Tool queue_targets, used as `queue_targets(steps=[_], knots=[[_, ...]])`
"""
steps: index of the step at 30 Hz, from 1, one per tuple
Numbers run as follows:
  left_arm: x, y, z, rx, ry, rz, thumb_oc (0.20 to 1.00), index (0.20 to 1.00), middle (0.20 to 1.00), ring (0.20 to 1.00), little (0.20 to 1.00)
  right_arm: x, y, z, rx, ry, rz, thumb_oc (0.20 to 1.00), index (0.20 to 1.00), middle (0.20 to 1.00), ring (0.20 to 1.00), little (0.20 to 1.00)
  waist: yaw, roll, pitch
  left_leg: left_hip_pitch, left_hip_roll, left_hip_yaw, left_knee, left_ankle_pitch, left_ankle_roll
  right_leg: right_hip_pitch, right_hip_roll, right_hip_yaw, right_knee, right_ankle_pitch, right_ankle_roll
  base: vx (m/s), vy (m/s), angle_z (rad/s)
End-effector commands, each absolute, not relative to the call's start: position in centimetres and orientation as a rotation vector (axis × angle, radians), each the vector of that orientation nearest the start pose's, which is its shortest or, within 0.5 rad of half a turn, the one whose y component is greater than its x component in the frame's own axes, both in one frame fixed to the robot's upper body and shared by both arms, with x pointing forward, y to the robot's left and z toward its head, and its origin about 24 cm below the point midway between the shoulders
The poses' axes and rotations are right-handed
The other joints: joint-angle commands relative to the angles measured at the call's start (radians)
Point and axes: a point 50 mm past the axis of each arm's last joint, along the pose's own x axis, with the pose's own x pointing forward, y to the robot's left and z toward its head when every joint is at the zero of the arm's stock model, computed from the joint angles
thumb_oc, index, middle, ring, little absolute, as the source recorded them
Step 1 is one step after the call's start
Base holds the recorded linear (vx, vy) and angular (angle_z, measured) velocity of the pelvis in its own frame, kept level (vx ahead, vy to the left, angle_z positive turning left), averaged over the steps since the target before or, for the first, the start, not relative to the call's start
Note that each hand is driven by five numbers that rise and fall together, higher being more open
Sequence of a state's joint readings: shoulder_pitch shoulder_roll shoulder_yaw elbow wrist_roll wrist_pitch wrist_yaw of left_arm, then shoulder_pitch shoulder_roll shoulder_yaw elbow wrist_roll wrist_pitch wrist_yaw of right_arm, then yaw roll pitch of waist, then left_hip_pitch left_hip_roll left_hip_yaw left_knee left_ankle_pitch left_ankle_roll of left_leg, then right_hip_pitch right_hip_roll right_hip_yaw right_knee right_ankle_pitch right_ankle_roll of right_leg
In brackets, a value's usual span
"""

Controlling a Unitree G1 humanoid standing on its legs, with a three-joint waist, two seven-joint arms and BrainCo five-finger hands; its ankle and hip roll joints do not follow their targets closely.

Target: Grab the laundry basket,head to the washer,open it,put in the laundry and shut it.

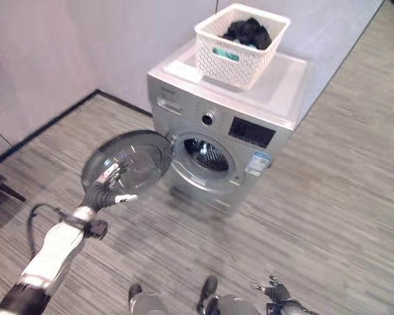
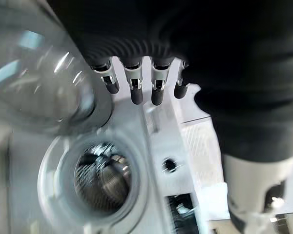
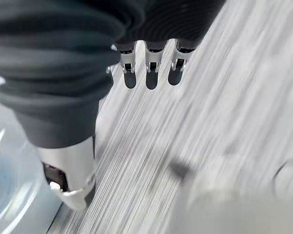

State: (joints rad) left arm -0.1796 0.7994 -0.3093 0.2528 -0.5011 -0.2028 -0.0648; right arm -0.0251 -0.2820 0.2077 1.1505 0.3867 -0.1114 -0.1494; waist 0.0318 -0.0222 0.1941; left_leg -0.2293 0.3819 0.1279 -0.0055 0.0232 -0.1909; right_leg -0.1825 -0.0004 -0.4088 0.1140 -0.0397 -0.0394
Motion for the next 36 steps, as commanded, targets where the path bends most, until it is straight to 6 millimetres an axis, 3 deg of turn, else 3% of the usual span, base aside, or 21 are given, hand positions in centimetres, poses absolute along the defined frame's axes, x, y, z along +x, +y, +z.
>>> queue_targets(steps=[1, 3, 4, 5, 6, 8, 10, 13, 15, 16, 18, 24, 26, 27, 28, 29, 30, 31, 32, 34, 36], knots=[[27.2, 25.2, 6.6, 0.477, 0.103, -0.359, 1.0, 1.0, 1.0, 1.0, 1.0, 14.5, -25.2, -13.5, -0.045, 0.911, -0.392, 1.0, 1.0, 1.0, 1.0, 1.0, 0.011, 0.007, -0.012, -0.059, -0.062, -0.013, -0.017, 0.096, 0.043, 0.222, -0.164, 0.058, -0.028, -0.121, 0.157, 0.68, 0.692, -0.67], [27.1, 25.4, 5.6, 0.522, 0.168, -0.395, 1.0, 1.0, 1.0, 1.0, 1.0, 14.8, -26.1, -13.1, -0.033, 0.899, -0.426, 1.0, 1.0, 1.0, 1.0, 1.0, 0.002, -0.001, -0.029, -0.057, -0.099, -0.001, 0.065, 0.071, 0.058, 0.229, -0.22, 0.087, 0.024, -0.107, 0.175, 0.53, 0.577, -1.15], [26.7, 26.3, 4.6, 0.571, 0.238, -0.401, 1.0, 1.0, 1.0, 1.0, 1.0, 15.1, -26.4, -12.8, -0.011, 0.878, -0.435, 1.0, 1.0, 1.0, 1.0, 1.0, -0.009, -0.013, -0.035, -0.032, -0.145, 0.035, 0.157, -0.003, 0.103, 0.224, -0.288, 0.125, 0.115, -0.052, 0.19, 0.5, 0.593, -1.16], [26.7, 26.9, 4.0, 0.605, 0.28, -0.389, 1.0, 1.0, 1.0, 1.0, 1.0, 15.1, -26.7, -12.7, 0.007, 0.872, -0.448, 1.0, 1.0, 1.0, 1.0, 1.0, -0.018, -0.014, -0.038, -0.011, -0.169, 0.052, 0.17, -0.028, 0.124, 0.21, -0.318, 0.14, 0.169, -0.003, 0.197, 0.56, 0.732, -0.81], [26.5, 27.8, 3.1, 0.632, 0.332, -0.351, 1.0, 1.0, 1.0, 1.0, 1.0, 15.3, -26.9, -12.4, 0.034, 0.847, -0.469, 1.0, 1.0, 1.0, 1.0, 1.0, -0.042, -0.004, -0.039, 0.029, -0.212, 0.065, 0.173, -0.064, 0.171, 0.174, -0.357, 0.181, 0.295, 0.102, 0.194, 0.37, 0.574, -0.4], [25.9, 29.7, 2.2, 0.668, 0.389, -0.258, 1.0, 1.0, 1.0, 1.0, 1.0, 15.8, -27.3, -11.9, 0.027, 0.822, -0.462, 1.0, 1.0, 1.0, 1.0, 1.0, -0.057, 0.018, -0.025, 0.084, -0.265, 0.084, 0.159, -0.102, 0.235, 0.097, -0.392, 0.232, 0.463, 0.197, 0.198, 0.31, 0.574, -0.08], [25.6, 30.4, 1.4, 0.675, 0.426, -0.202, 1.0, 1.0, 1.0, 1.0, 1.0, 16.0, -27.9, -11.7, -0.008, 0.821, -0.466, 1.0, 1.0, 1.0, 1.0, 1.0, -0.051, 0.027, -0.022, 0.126, -0.287, 0.107, 0.14, -0.126, 0.252, 0.078, -0.428, 0.182, 0.442, 0.224, 0.219, 0.23, 0.302, -0.18], [26.4, 30.3, 0.8, 0.635, 0.42, -0.121, 1.0, 1.0, 1.0, 1.0, 1.0, 16.6, -29.3, -10.7, 0.0, 0.771, -0.516, 1.0, 1.0, 1.0, 1.0, 1.0, -0.075, 0.037, -0.014, 0.156, -0.313, 0.097, 0.112, -0.136, 0.249, 0.036, -0.346, 0.201, 0.276, 0.11, 0.205, 0.17, 0.082, -0.33], [26.9, 30.2, 0.9, 0.637, 0.409, -0.1, 1.0, 1.0, 1.0, 1.0, 1.0, 16.8, -30.2, -10.1, 0.026, 0.739, -0.562, 1.0, 1.0, 1.0, 1.0, 1.0, -0.092, 0.041, -0.006, 0.168, -0.325, 0.084, 0.105, -0.151, 0.246, 0.016, -0.295, 0.25, 0.138, 0.085, 0.212, 0.14, -0.021, -0.12], [26.9, 30.1, 0.9, 0.637, 0.408, -0.102, 1.0, 1.0, 1.0, 1.0, 1.0, 16.8, -30.2, -10.0, 0.026, 0.738, -0.563, 1.0, 1.0, 1.0, 1.0, 1.0, -0.09, 0.044, -0.005, 0.169, -0.323, 0.085, 0.106, -0.152, 0.246, 0.019, -0.292, 0.25, 0.134, 0.086, 0.212, 0.11, -0.083, -0.07], [29.0, 28.5, 1.8, 0.662, 0.35, -0.119, 1.0, 1.0, 1.0, 1.0, 1.0, 16.4, -32.7, -8.8, 0.07, 0.669, -0.7, 1.0, 1.0, 1.0, 1.0, 1.0, -0.133, 0.039, 0.01, 0.173, -0.34, 0.037, 0.108, -0.161, 0.237, -0.056, -0.272, 0.403, -0.072, 0.152, 0.235, 0.23, -0.194, 0.18], [29.9, 25.5, 2.2, 0.597, 0.273, -0.19, 1.0, 1.0, 1.0, 1.0, 1.0, 15.7, -36.4, -5.3, 0.146, 0.445, -0.917, 1.0, 1.0, 1.0, 1.0, 1.0, -0.179, 0.012, -0.011, 0.225, -0.354, -0.048, 0.129, -0.207, 0.208, -0.046, -0.275, 0.485, -0.124, 0.172, 0.255, 0.28, -0.212, 0.81], [29.2, 25.2, 1.3, 0.561, 0.294, -0.188, 1.0, 1.0, 1.0, 1.0, 1.0, 15.6, -37.4, -3.6, 0.117, 0.355, -0.951, 1.0, 1.0, 1.0, 1.0, 1.0, -0.19, 0.008, -0.033, 0.281, -0.318, -0.049, 0.109, -0.203, 0.183, -0.042, -0.25, 0.467, -0.077, 0.155, 0.253, 0.4, -0.375, 0.94], [28.6, 25.4, 0.3, 0.538, 0.329, -0.167, 1.0, 1.0, 1.0, 1.0, 1.0, 16.4, -38.4, -0.9, 0.079, 0.239, -0.955, 1.0, 1.0, 1.0, 1.0, 1.0, -0.2, 0.004, -0.055, 0.309, -0.26, -0.044, 0.093, -0.184, 0.151, -0.024, -0.218, 0.43, -0.047, 0.124, 0.242, 0.33, -0.387, 0.29], [28.5, 25.3, 0.3, 0.536, 0.33, -0.168, 1.0, 1.0, 1.0, 1.0, 1.0, 16.3, -38.4, -0.9, 0.077, 0.241, -0.956, 1.0, 1.0, 1.0, 1.0, 1.0, -0.205, 0.009, -0.055, 0.312, -0.253, -0.05, 0.089, -0.183, 0.147, -0.02, -0.214, 0.422, -0.044, 0.12, 0.239, 0.31, -0.476, 0.26], [28.4, 24.8, -0.4, 0.507, 0.35, -0.17, 1.0, 1.0, 1.0, 1.0, 1.0, 17.2, -39.6, 3.2, 0.001, 0.082, -0.96, 1.0, 1.0, 1.0, 1.0, 1.0, -0.218, 0.0, -0.067, 0.294, -0.207, -0.013, 0.117, -0.14, 0.129, 0.01, -0.199, 0.375, -0.035, 0.092, 0.22, 0.13, -0.315, 0.34], [28.6, 24.3, -0.6, 0.508, 0.357, -0.176, 1.0, 1.0, 1.0, 1.0, 1.0, 17.3, -40.1, 5.4, -0.044, -0.009, -0.979, 1.0, 1.0, 1.0, 1.0, 1.0, -0.237, -0.002, -0.067, 0.268, -0.172, 0.036, 0.164, -0.124, 0.126, 0.03, -0.203, 0.329, -0.032, 0.077, 0.211, 0.11, -0.31, 0.69], [28.6, 24.3, -0.6, 0.509, 0.356, -0.177, 1.0, 1.0, 1.0, 1.0, 1.0, 17.2, -40.1, 5.5, -0.045, -0.009, -0.981, 1.0, 1.0, 1.0, 1.0, 1.0, -0.24, -0.002, -0.07, 0.259, -0.173, 0.031, 0.167, -0.12, 0.126, 0.028, -0.205, 0.325, -0.035, 0.081, 0.209, 0.11, -0.212, 0.96], [29.0, 23.5, -0.9, 0.515, 0.372, -0.19, 1.0, 1.0, 1.0, 1.0, 1.0, 17.5, -40.6, 10.3, -0.206, -0.167, -0.985, 1.0, 1.0, 1.0, 1.0, 1.0, -0.274, -0.008, -0.077, 0.252, -0.115, 0.193, 0.222, -0.131, 0.12, 0.065, -0.212, 0.272, -0.027, 0.038, 0.202, 0.1, -0.148, 1.13], [29.0, 22.9, -1.2, 0.52, 0.376, -0.204, 1.0, 1.0, 1.0, 1.0, 1.0, 17.8, -40.8, 14.4, -0.353, -0.293, -1.005, 1.0, 1.0, 1.0, 1.0, 1.0, -0.273, 0.004, -0.085, 0.256, -0.099, 0.263, 0.228, -0.136, 0.114, 0.091, -0.204, 0.246, -0.04, 0.027, 0.194, 0.12, -0.102, 1.07], [28.9, 22.6, -1.3, 0.526, 0.369, -0.221, 1.0, 1.0, 1.0, 1.0, 1.0, 17.7, -41.0, 19.2, -0.529, -0.431, -1.02, 1.0, 1.0, 1.0, 1.0, 1.0, -0.262, 0.012, -0.095, 0.257, -0.094, 0.273, 0.232, -0.115, 0.099, 0.109, -0.2, 0.238, -0.05, 0.026, 0.19, 0.1, 0.004, 0.51]])
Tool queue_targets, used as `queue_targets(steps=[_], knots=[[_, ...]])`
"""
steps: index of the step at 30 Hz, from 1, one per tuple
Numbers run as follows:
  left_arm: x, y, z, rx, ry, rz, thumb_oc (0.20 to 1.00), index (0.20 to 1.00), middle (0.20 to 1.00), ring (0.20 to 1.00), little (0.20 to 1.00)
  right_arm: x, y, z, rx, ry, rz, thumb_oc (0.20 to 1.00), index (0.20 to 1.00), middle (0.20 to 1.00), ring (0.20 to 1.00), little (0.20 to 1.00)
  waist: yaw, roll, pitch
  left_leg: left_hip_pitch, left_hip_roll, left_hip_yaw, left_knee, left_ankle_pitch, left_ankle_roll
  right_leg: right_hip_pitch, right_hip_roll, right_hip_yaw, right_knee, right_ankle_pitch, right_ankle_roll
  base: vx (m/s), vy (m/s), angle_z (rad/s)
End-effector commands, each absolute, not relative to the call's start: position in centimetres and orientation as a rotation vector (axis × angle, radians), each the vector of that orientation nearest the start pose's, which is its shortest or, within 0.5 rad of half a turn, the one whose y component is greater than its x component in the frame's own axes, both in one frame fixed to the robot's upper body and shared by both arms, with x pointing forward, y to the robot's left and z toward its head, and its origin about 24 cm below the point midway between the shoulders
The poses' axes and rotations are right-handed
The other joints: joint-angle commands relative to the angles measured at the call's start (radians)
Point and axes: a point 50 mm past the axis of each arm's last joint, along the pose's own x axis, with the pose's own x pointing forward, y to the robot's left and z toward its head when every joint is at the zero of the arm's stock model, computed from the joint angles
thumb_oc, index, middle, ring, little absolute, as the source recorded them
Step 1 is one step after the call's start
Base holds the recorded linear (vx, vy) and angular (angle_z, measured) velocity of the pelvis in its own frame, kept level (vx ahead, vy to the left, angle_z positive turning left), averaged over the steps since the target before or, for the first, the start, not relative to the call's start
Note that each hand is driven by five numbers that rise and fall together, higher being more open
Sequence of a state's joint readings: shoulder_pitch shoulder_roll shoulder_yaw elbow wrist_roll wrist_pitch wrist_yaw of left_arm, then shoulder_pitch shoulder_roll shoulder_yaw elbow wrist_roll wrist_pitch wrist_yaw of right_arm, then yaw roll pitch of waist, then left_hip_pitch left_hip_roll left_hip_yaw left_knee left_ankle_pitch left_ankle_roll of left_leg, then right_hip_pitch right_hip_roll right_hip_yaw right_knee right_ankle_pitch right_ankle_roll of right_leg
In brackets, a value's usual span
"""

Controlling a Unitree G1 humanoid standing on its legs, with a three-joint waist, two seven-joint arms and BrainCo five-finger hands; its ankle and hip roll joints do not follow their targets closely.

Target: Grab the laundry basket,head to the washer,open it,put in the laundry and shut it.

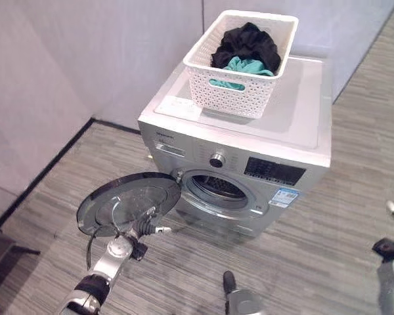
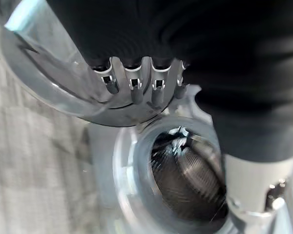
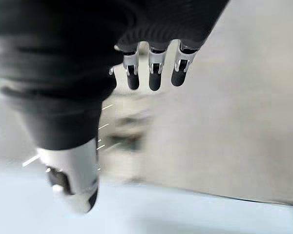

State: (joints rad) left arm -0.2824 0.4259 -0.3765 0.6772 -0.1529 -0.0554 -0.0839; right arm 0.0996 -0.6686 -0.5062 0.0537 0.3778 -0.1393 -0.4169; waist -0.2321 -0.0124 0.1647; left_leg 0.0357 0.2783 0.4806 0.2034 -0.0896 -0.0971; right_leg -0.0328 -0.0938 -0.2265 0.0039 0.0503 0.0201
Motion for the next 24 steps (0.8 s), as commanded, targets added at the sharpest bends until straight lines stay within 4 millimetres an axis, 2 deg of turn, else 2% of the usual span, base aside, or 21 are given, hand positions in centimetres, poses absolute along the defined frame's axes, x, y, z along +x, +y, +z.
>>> queue_targets(steps=[1, 3, 5, 6, 7, 8, 10, 11, 12, 13, 14, 15, 16, 17, 18, 19, 20, 21, 22, 23, 24], knots=[[28.8, 22.6, -1.2, 0.529, 0.366, -0.231, 1.0, 1.0, 1.0, 1.0, 1.0, 17.8, -40.9, 21.3, -0.653, -0.468, -1.004, 1.0, 1.0, 1.0, 1.0, 1.0, 0.012, 0.002, -0.068, -0.008, 0.01, -0.086, 0.025, 0.002, -0.001, -0.032, -0.11, 0.052, 0.053, -0.061, 0.131, 0.07, 0.038, -0.02], [28.4, 22.7, -1.1, 0.542, 0.353, -0.261, 1.0, 1.0, 1.0, 1.0, 1.0, 18.6, -40.5, 25.0, -0.91, -0.501, -0.962, 1.0, 1.0, 1.0, 1.0, 1.0, 0.029, 0.006, -0.071, 0.003, -0.011, -0.101, -0.003, -0.035, 0.006, -0.029, -0.122, 0.053, 0.035, -0.048, 0.14, 0.03, 0.093, -0.07], [28.0, 22.5, -1.3, 0.549, 0.362, -0.288, 1.0, 1.0, 1.0, 1.0, 1.0, 20.2, -39.8, 27.0, -0.933, -0.555, -0.911, 1.0, 1.0, 1.0, 1.0, 1.0, 0.059, 0.005, -0.075, 0.007, -0.046, -0.138, -0.019, -0.071, 0.019, -0.032, -0.141, 0.061, 0.021, -0.024, 0.151, -0.04, 0.173, -0.32], [28.1, 22.3, -1.4, 0.563, 0.369, -0.317, 1.0, 1.0, 1.0, 1.0, 1.0, 22.8, -39.0, 28.4, -0.983, -0.54, -0.843, 1.0, 1.0, 1.0, 1.0, 1.0, 0.08, -0.006, -0.075, 0.006, -0.106, -0.176, -0.056, -0.08, 0.047, -0.048, -0.177, 0.051, 0.033, 0.007, 0.16, -0.08, 0.227, -0.56], [28.5, 22.1, -1.5, 0.586, 0.381, -0.337, 1.0, 1.0, 1.0, 1.0, 1.0, 23.5, -39.1, 28.7, -0.999, -0.497, -0.8, 1.0, 1.0, 1.0, 1.0, 1.0, 0.087, -0.006, -0.074, 0.014, -0.125, -0.189, -0.076, -0.083, 0.057, -0.056, -0.189, 0.049, 0.083, 0.005, 0.164, -0.07, 0.222, -0.4], [28.9, 21.8, -1.6, 0.602, 0.391, -0.344, 1.0, 1.0, 1.0, 1.0, 1.0, 24.4, -39.0, 30.0, -0.979, -0.513, -0.806, 1.0, 1.0, 1.0, 1.0, 1.0, 0.086, -0.01, -0.066, 0.022, -0.139, -0.194, -0.088, -0.081, 0.065, -0.073, -0.197, 0.064, 0.147, -0.001, 0.169, 0.01, 0.132, 0.06], [29.7, 21.8, -1.6, 0.626, 0.404, -0.328, 1.0, 1.0, 1.0, 1.0, 1.0, 26.2, -38.4, 31.8, -0.945, -0.516, -0.781, 1.0, 1.0, 1.0, 1.0, 1.0, 0.083, -0.019, -0.048, 0.032, -0.148, -0.211, -0.092, -0.084, 0.073, -0.105, -0.2, 0.101, 0.204, 0.009, 0.175, 0.03, 0.032, 0.46], [30.3, 21.8, -1.4, 0.642, 0.405, -0.312, 1.0, 1.0, 1.0, 1.0, 1.0, 27.0, -38.2, 32.6, -0.918, -0.511, -0.752, 1.0, 1.0, 1.0, 1.0, 1.0, 0.08, -0.02, -0.043, 0.039, -0.148, -0.215, -0.097, -0.09, 0.071, -0.12, -0.204, 0.111, 0.183, 0.018, 0.179, 0.09, -0.11, 0.24], [31.0, 22.0, -1.0, 0.645, 0.404, -0.285, 1.0, 1.0, 1.0, 1.0, 1.0, 28.3, -38.1, 33.9, -0.866, -0.493, -0.729, 1.0, 1.0, 1.0, 1.0, 1.0, 0.079, -0.021, -0.034, 0.046, -0.136, -0.222, -0.1, -0.094, 0.057, -0.16, -0.221, 0.138, 0.101, 0.051, 0.187, 0.13, -0.176, 0.05], [31.1, 22.2, -0.8, 0.635, 0.398, -0.264, 1.0, 1.0, 1.0, 1.0, 1.0, 28.6, -37.7, 34.5, -0.894, -0.487, -0.716, 1.0, 1.0, 1.0, 1.0, 1.0, 0.07, -0.023, -0.03, 0.051, -0.131, -0.222, -0.101, -0.093, 0.051, -0.182, -0.229, 0.153, 0.063, 0.061, 0.187, 0.35, -0.452, 0.04], [30.8, 22.8, -1.1, 0.601, 0.399, -0.217, 1.0, 1.0, 1.0, 1.0, 1.0, 29.1, -36.8, 34.9, -0.926, -0.487, -0.665, 1.0, 1.0, 1.0, 1.0, 1.0, 0.053, -0.039, -0.023, 0.106, -0.094, -0.224, -0.101, -0.107, 0.022, -0.214, -0.227, 0.185, 0.058, 0.065, 0.196, 0.29, -0.366, 0.05], [30.7, 22.9, -1.1, 0.602, 0.4, -0.217, 1.0, 1.0, 1.0, 1.0, 1.0, 29.1, -36.8, 34.9, -0.926, -0.486, -0.665, 1.0, 1.0, 1.0, 1.0, 1.0, 0.052, -0.039, -0.022, 0.108, -0.092, -0.224, -0.102, -0.107, 0.021, -0.213, -0.226, 0.184, 0.062, 0.061, 0.195, 0.45, -0.586, 0.18], [29.9, 23.5, -1.8, 0.577, 0.423, -0.19, 1.0, 1.0, 1.0, 1.0, 1.0, 29.4, -36.3, 34.4, -0.909, -0.5, -0.63, 1.0, 1.0, 1.0, 1.0, 1.0, 0.055, -0.053, -0.039, 0.139, -0.051, -0.222, -0.098, -0.074, 0.0, -0.205, -0.196, 0.172, 0.106, 0.046, 0.19, 0.31, -0.445, 0.31], [29.2, 23.8, -2.4, 0.55, 0.443, -0.178, 1.0, 1.0, 1.0, 1.0, 1.0, 29.5, -35.7, 34.5, -0.917, -0.519, -0.603, 1.0, 1.0, 1.0, 1.0, 1.0, 0.058, -0.048, -0.043, 0.141, -0.011, -0.225, -0.079, -0.022, -0.017, -0.189, -0.166, 0.15, 0.128, 0.023, 0.177, 0.39, -0.639, 0.46], [28.8, 23.9, -2.8, 0.533, 0.455, -0.169, 1.0, 1.0, 1.0, 1.0, 1.0, 29.6, -34.9, 34.3, -0.923, -0.542, -0.57, 1.0, 1.0, 1.0, 1.0, 1.0, 0.06, -0.045, -0.047, 0.114, 0.035, -0.236, -0.027, 0.063, -0.025, -0.171, -0.128, 0.133, 0.138, -0.001, 0.151, 0.25, -0.536, 0.28], [28.4, 24.0, -3.1, 0.525, 0.471, -0.163, 1.0, 1.0, 1.0, 1.0, 1.0, 29.4, -34.7, 34.2, -0.926, -0.555, -0.557, 1.0, 1.0, 1.0, 1.0, 1.0, 0.062, -0.049, -0.048, 0.07, 0.076, -0.249, 0.062, 0.137, -0.02, -0.149, -0.096, 0.122, 0.137, -0.021, 0.122, 0.22, -0.562, 0.3], [28.1, 24.3, -3.3, 0.525, 0.487, -0.155, 1.0, 1.0, 1.0, 1.0, 1.0, 29.2, -34.3, 34.4, -0.92, -0.585, -0.544, 1.0, 1.0, 1.0, 1.0, 1.0, 0.068, -0.059, -0.049, 0.027, 0.108, -0.251, 0.158, 0.173, -0.007, -0.118, -0.071, 0.104, 0.123, -0.036, 0.092, 0.27, -0.524, 0.33], [27.9, 24.4, -3.5, 0.532, 0.5, -0.153, 1.0, 1.0, 1.0, 1.0, 1.0, 29.0, -33.9, 34.5, -0.916, -0.607, -0.528, 1.0, 1.0, 1.0, 1.0, 1.0, 0.072, -0.063, -0.049, 0.005, 0.132, -0.255, 0.243, 0.175, -0.003, -0.084, -0.053, 0.092, 0.112, -0.062, 0.08, 0.27, -0.505, 0.46], [27.7, 24.5, -3.8, 0.53, 0.511, -0.144, 1.0, 1.0, 1.0, 1.0, 1.0, 28.9, -33.6, 34.5, -0.906, -0.625, -0.512, 1.0, 1.0, 1.0, 1.0, 1.0, 0.07, -0.073, -0.048, -0.011, 0.163, -0.22, 0.291, 0.194, 0.007, -0.061, -0.038, 0.078, 0.098, -0.072, 0.06, 0.21, -0.327, 0.31], [27.6, 24.5, -3.8, 0.534, 0.513, -0.145, 1.0, 1.0, 1.0, 1.0, 1.0, 28.7, -33.7, 34.3, -0.904, -0.621, -0.514, 1.0, 1.0, 1.0, 1.0, 1.0, 0.074, -0.07, -0.044, -0.011, 0.173, -0.226, 0.304, 0.188, 0.0, -0.053, -0.029, 0.077, 0.094, -0.076, 0.058, 0.19, -0.393, 0.09], [27.8, 24.3, -3.7, 0.523, 0.508, -0.141, 1.0, 1.0, 1.0, 1.0, 1.0, 28.4, -33.9, 34.1, -0.915, -0.615, -0.523, 1.0, 1.0, 1.0, 1.0, 1.0, 0.063, -0.081, -0.051, -0.02, 0.223, -0.117, 0.313, 0.204, -0.002, -0.021, -0.015, 0.053, 0.072, -0.094, 0.037, 0.25, -0.267, 0.39]])
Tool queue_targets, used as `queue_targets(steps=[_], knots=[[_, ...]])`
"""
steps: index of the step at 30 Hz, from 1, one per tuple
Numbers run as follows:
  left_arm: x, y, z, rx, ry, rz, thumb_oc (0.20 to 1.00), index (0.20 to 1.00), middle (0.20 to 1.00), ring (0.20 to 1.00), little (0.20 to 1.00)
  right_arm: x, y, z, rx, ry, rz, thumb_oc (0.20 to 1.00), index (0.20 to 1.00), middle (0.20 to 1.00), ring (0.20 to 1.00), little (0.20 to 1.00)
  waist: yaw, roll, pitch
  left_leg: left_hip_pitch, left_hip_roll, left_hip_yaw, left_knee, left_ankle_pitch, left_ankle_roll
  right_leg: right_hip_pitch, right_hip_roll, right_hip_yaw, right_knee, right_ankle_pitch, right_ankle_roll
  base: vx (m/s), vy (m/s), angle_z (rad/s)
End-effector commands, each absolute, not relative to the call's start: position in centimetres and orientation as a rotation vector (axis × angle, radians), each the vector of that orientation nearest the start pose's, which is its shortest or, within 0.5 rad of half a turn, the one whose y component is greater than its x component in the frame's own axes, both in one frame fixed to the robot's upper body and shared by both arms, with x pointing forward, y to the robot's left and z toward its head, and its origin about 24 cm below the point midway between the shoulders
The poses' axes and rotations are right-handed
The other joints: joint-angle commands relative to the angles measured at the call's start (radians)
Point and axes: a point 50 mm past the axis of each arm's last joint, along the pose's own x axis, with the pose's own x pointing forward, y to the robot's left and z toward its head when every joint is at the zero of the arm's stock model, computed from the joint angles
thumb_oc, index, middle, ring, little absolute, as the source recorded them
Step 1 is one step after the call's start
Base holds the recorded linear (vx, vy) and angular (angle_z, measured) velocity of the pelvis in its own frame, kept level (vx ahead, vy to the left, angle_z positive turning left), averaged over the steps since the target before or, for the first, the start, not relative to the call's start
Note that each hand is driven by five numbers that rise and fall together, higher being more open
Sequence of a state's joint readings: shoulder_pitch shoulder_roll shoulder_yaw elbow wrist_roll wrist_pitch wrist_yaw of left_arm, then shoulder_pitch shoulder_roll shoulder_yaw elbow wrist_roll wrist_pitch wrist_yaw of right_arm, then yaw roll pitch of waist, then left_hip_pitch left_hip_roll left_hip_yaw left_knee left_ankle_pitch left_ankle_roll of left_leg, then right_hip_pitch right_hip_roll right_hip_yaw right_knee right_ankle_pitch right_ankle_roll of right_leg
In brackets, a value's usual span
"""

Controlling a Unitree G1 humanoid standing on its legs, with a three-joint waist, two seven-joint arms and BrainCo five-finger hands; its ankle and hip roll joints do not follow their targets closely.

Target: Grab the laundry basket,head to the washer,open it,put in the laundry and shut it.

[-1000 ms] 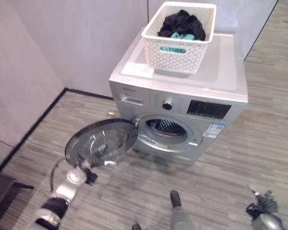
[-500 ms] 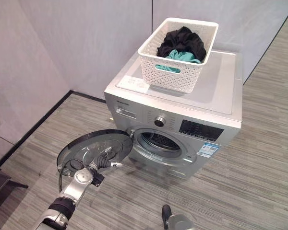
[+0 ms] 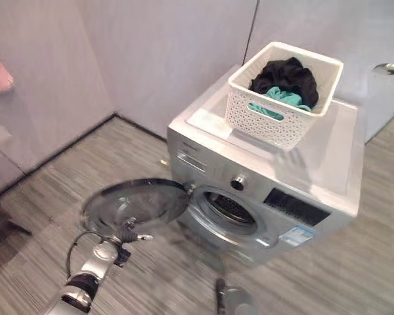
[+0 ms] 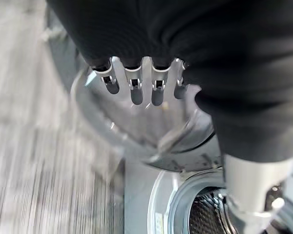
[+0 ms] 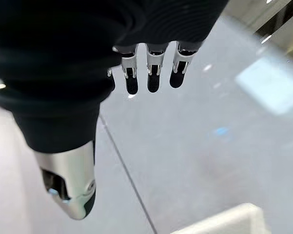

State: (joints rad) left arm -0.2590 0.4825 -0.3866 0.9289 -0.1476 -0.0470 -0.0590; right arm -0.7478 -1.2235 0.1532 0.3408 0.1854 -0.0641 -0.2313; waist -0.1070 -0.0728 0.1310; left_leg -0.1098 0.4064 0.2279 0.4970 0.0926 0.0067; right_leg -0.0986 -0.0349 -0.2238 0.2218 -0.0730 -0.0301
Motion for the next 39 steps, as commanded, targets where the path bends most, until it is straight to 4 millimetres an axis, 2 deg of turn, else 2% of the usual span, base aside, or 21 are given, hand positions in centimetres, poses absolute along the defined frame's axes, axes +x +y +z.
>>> queue_targets(steps=[1, 2, 4, 5, 6, 7, 8, 12, 14, 20, 24, 28, 33, 39], knots=[[27.9, 23.7, -3.8, 0.507, 0.5, -0.155, 1.0, 1.0, 1.0, 1.0, 1.0, 27.8, -33.7, 33.8, -0.952, -0.615, -0.498, 1.0, 1.0, 1.0, 1.0, 1.0, -0.049, -0.021, -0.016, 0.103, 0.031, 0.172, -0.044, -0.06, -0.11, 0.075, -0.068, 0.054, -0.177, 0.021, 0.09, 0.3, -0.268, 0.63], [27.9, 23.4, -3.7, 0.512, 0.487, -0.172, 1.0, 1.0, 1.0, 1.0, 1.0, 27.5, -33.6, 33.7, -0.961, -0.619, -0.475, 1.0, 1.0, 1.0, 1.0, 1.0, -0.038, -0.025, -0.019, 0.071, -0.007, 0.167, -0.085, -0.087, -0.109, 0.086, -0.072, 0.051, -0.19, 0.02, 0.093, 0.23, -0.04, 0.65], [27.5, 23.3, -3.5, 0.53, 0.469, -0.203, 1.0, 1.0, 1.0, 1.0, 1.0, 27.3, -33.7, 33.8, -0.986, -0.616, -0.454, 1.0, 1.0, 1.0, 1.0, 1.0, 0.001, -0.038, -0.018, 0.004, -0.083, 0.081, -0.17, -0.13, -0.108, 0.1, -0.078, 0.049, -0.212, 0.022, 0.105, 0.1, 0.032, -0.04], [27.3, 23.2, -3.6, 0.524, 0.464, -0.214, 1.0, 1.0, 1.0, 1.0, 1.0, 27.6, -33.6, 33.8, -0.986, -0.612, -0.442, 1.0, 1.0, 1.0, 1.0, 1.0, 0.02, -0.046, -0.015, -0.026, -0.123, 0.028, -0.239, -0.108, -0.103, 0.097, -0.084, 0.043, -0.217, 0.037, 0.107, 0.02, 0.04, -0.55], [27.2, 23.2, -3.6, 0.522, 0.465, -0.212, 1.0, 1.0, 1.0, 1.0, 1.0, 27.7, -33.5, 33.9, -0.987, -0.614, -0.439, 1.0, 1.0, 1.0, 1.0, 1.0, 0.015, -0.046, -0.017, -0.025, -0.127, 0.027, -0.246, -0.103, -0.102, 0.097, -0.086, 0.04, -0.218, 0.037, 0.107, 0.02, 0.04, -0.63], [26.9, 23.3, -3.8, 0.529, 0.468, -0.216, 1.0, 1.0, 1.0, 1.0, 1.0, 28.1, -33.2, 34.2, -1.004, -0.613, -0.432, 1.0, 1.0, 1.0, 1.0, 1.0, 0.032, -0.046, -0.012, -0.044, -0.151, -0.032, -0.293, -0.082, -0.112, 0.104, -0.085, 0.043, -0.218, 0.035, 0.112, 0.18, 0.106, -0.55], [26.2, 23.7, -4.1, 0.502, 0.477, -0.212, 1.0, 1.0, 1.0, 1.0, 1.0, 29.1, -32.9, 34.0, -1.057, -0.554, -0.397, 1.0, 1.0, 1.0, 1.0, 1.0, 0.04, -0.026, -0.022, 0.012, -0.171, -0.046, -0.398, -0.089, -0.109, 0.117, -0.077, 0.049, -0.217, 0.027, 0.127, 0.23, 0.129, -0.4], [25.8, 24.2, -4.2, 0.496, 0.486, -0.201, 1.0, 1.0, 1.0, 1.0, 1.0, 30.6, -30.3, 34.6, -1.159, -0.54, -0.281, 1.0, 1.0, 1.0, 1.0, 1.0, 0.037, -0.02, -0.041, 0.046, -0.192, -0.022, -0.421, -0.082, -0.106, 0.126, -0.098, 0.058, -0.217, 0.034, 0.13, 0.17, 0.114, -0.51], [25.1, 25.2, -4.5, 0.508, 0.508, -0.176, 1.0, 1.0, 1.0, 1.0, 1.0, 31.8, -27.7, 35.6, -1.189, -0.583, -0.217, 1.0, 1.0, 1.0, 1.0, 1.0, 0.046, -0.019, -0.053, 0.093, -0.213, 0.0, -0.458, -0.094, -0.095, 0.132, -0.117, 0.072, -0.226, 0.043, 0.143, 0.16, 0.147, 0.02], [24.5, 25.6, -4.7, 0.482, 0.524, -0.154, 1.0, 1.0, 1.0, 1.0, 1.0, 33.0, -25.6, 36.0, -1.207, -0.596, -0.164, 1.0, 1.0, 1.0, 1.0, 1.0, 0.055, -0.026, -0.064, 0.123, -0.22, 0.012, -0.472, -0.107, -0.085, 0.137, -0.126, 0.073, -0.225, 0.043, 0.151, 0.05, 0.038, 0.04], [23.9, 25.5, -5.3, 0.46, 0.544, -0.157, 1.0, 1.0, 1.0, 1.0, 1.0, 33.2, -24.3, 36.0, -1.232, -0.615, -0.114, 1.0, 1.0, 1.0, 1.0, 1.0, 0.055, -0.03, -0.073, 0.138, -0.22, 0.012, -0.489, -0.108, -0.085, 0.141, -0.126, 0.065, -0.224, 0.038, 0.154, 0.04, 0.025, 0.11], [23.6, 25.4, -4.9, 0.453, 0.528, -0.186, 1.0, 1.0, 1.0, 1.0, 1.0, 34.1, -25.8, 36.4, -1.338, -0.476, -0.161, 1.0, 1.0, 1.0, 1.0, 1.0, 0.063, -0.039, -0.073, 0.145, -0.219, 0.012, -0.499, -0.108, -0.085, 0.142, -0.125, 0.057, -0.229, 0.041, 0.156, 0.01, 0.002, 0.01], [23.7, 25.5, -3.4, 0.426, 0.464, -0.2, 1.0, 1.0, 1.0, 1.0, 1.0, 35.7, -27.6, 37.2, -1.485, -0.305, -0.278, 1.0, 1.0, 1.0, 1.0, 1.0, 0.073, -0.034, -0.045, 0.125, -0.213, 0.001, -0.508, -0.097, -0.089, 0.128, -0.123, 0.047, -0.24, 0.046, 0.156, -0.02, -0.005, 0.01], [23.5, 25.7, -2.7, 0.399, 0.437, -0.196, 1.0, 1.0, 1.0, 1.0, 1.0, 37.2, -28.1, 36.7, -1.455, -0.22, -0.32, 1.0, 1.0, 1.0, 1.0, 1.0, 0.095, -0.027, -0.015, 0.083, -0.21, -0.019, -0.516, -0.082, -0.093, 0.097, -0.12, 0.032, -0.249, 0.055, 0.155, -0.04, -0.01, 0.01]])
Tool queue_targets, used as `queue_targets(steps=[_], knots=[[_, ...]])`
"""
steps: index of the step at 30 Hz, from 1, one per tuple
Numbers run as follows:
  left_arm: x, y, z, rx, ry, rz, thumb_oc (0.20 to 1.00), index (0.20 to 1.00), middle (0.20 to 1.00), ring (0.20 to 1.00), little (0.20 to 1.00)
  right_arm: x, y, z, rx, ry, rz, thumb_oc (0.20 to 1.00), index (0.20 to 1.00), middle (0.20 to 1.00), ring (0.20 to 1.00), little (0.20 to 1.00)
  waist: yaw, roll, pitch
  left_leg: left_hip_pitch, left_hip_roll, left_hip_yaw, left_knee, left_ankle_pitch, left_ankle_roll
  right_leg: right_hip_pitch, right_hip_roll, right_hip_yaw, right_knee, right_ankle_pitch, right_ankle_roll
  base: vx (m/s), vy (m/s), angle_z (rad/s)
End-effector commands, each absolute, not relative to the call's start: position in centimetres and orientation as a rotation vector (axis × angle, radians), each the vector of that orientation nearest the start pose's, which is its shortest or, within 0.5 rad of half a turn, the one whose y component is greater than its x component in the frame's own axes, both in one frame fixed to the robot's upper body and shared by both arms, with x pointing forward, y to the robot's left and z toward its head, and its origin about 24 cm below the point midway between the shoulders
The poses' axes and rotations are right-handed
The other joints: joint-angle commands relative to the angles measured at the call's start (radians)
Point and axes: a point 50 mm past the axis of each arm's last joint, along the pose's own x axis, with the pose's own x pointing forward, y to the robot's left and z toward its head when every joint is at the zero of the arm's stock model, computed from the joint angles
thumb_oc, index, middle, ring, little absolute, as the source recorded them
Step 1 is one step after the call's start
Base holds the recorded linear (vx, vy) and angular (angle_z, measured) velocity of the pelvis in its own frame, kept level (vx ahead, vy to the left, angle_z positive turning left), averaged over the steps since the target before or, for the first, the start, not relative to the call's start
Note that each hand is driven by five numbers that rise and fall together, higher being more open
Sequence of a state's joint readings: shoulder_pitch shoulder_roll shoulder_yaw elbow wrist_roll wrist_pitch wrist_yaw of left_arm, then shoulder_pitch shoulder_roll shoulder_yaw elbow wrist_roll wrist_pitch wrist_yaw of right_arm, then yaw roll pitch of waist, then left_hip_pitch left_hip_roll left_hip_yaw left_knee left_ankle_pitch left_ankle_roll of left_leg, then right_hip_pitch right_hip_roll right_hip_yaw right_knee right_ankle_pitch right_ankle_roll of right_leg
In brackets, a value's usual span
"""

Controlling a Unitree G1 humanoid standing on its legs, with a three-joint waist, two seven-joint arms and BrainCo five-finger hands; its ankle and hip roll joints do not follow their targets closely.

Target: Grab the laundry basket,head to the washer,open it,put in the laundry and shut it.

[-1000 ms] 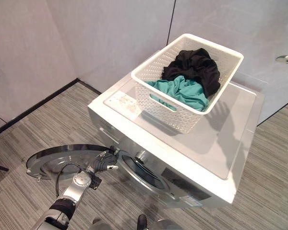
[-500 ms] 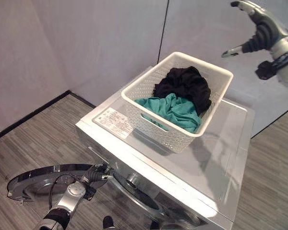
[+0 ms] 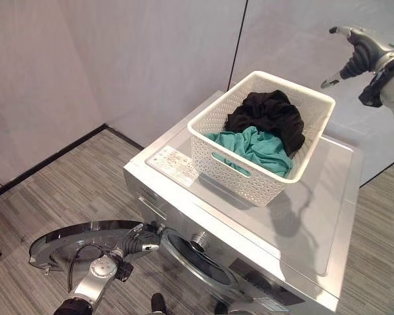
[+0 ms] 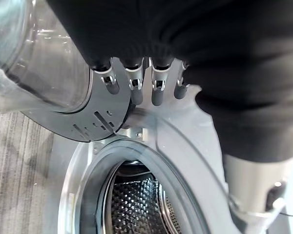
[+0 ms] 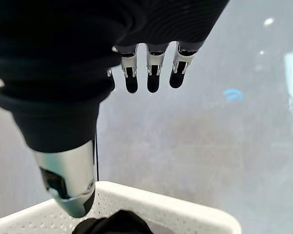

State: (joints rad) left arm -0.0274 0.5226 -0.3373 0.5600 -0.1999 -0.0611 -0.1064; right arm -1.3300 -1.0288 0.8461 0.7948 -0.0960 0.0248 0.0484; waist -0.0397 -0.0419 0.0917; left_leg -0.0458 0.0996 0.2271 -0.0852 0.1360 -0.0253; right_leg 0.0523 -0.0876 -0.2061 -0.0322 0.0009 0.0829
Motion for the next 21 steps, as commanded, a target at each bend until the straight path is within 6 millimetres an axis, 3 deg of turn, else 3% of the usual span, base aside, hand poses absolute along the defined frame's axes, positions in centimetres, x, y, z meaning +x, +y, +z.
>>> queue_targets(steps=[1, 4, 6, 11, 14, 16, 21], knots=[[23.5, 25.8, -2.6, 0.392, 0.432, -0.189, 1.0, 1.0, 1.0, 1.0, 1.0, 37.4, -28.3, 36.8, -1.439, -0.205, -0.329, 1.0, 1.0, 1.0, 1.0, 1.0, 0.037, -0.06, 0.038, -0.002, 0.098, -0.025, 0.066, -0.118, -0.063, -0.067, -0.066, 0.01, 0.005, -0.016, 0.041, -0.11, -0.031, 0.11], [23.5, 26.1, -2.8, 0.386, 0.443, -0.178, 1.0, 1.0, 1.0, 1.0, 1.0, 37.6, -28.3, 37.0, -1.441, -0.178, -0.331, 1.0, 1.0, 1.0, 1.0, 1.0, 0.049, -0.064, 0.064, -0.045, 0.102, -0.043, 0.076, -0.107, -0.067, -0.092, -0.064, -0.006, 0.012, -0.017, 0.038, -0.06, -0.022, 0.25], [23.1, 26.5, -3.5, 0.377, 0.481, -0.156, 1.0, 1.0, 1.0, 1.0, 1.0, 37.8, -26.9, 37.0, -1.49, -0.201, -0.281, 1.0, 1.0, 1.0, 1.0, 1.0, 0.05, -0.072, 0.072, -0.062, 0.105, -0.051, 0.079, -0.104, -0.069, -0.103, -0.061, -0.017, 0.017, -0.022, 0.034, -0.01, -0.018, 0.28], [22.9, 26.7, -4.0, 0.363, 0.507, -0.128, 1.0, 1.0, 1.0, 1.0, 1.0, 38.4, -25.9, 36.4, -1.531, -0.186, -0.241, 1.0, 1.0, 1.0, 1.0, 1.0, 0.053, -0.083, 0.087, -0.079, 0.11, -0.056, 0.087, -0.106, -0.069, -0.119, -0.058, -0.023, 0.028, -0.027, 0.031, 0.0, -0.011, 0.04], [23.0, 26.5, -3.9, 0.357, 0.505, -0.136, 1.0, 1.0, 1.0, 1.0, 1.0, 38.7, -26.1, 35.6, -1.567, -0.123, -0.225, 1.0, 1.0, 1.0, 1.0, 1.0, 0.056, -0.084, 0.095, -0.084, 0.112, -0.062, 0.091, -0.109, -0.07, -0.125, -0.057, -0.025, 0.036, -0.032, 0.03, 0.0, -0.004, 0.16], [23.4, 26.3, -3.5, 0.372, 0.492, -0.164, 1.0, 1.0, 1.0, 1.0, 1.0, 39.1, -27.0, 34.0, -1.649, 0.014, -0.192, 1.0, 1.0, 1.0, 1.0, 1.0, 0.06, -0.087, 0.109, -0.096, 0.114, -0.071, 0.095, -0.107, -0.071, -0.137, -0.055, -0.029, 0.049, -0.039, 0.026, 0.0, -0.005, 0.02], [23.3, 26.0, -3.4, 0.367, 0.494, -0.191, 1.0, 1.0, 1.0, 1.0, 1.0, 38.8, -28.1, 32.8, -1.778, 0.135, -0.149, 1.0, 1.0, 1.0, 1.0, 1.0, 0.063, -0.087, 0.126, -0.111, 0.118, -0.083, 0.097, -0.102, -0.075, -0.143, -0.053, -0.042, 0.057, -0.046, 0.023, 0.0, -0.014, 0.02]])
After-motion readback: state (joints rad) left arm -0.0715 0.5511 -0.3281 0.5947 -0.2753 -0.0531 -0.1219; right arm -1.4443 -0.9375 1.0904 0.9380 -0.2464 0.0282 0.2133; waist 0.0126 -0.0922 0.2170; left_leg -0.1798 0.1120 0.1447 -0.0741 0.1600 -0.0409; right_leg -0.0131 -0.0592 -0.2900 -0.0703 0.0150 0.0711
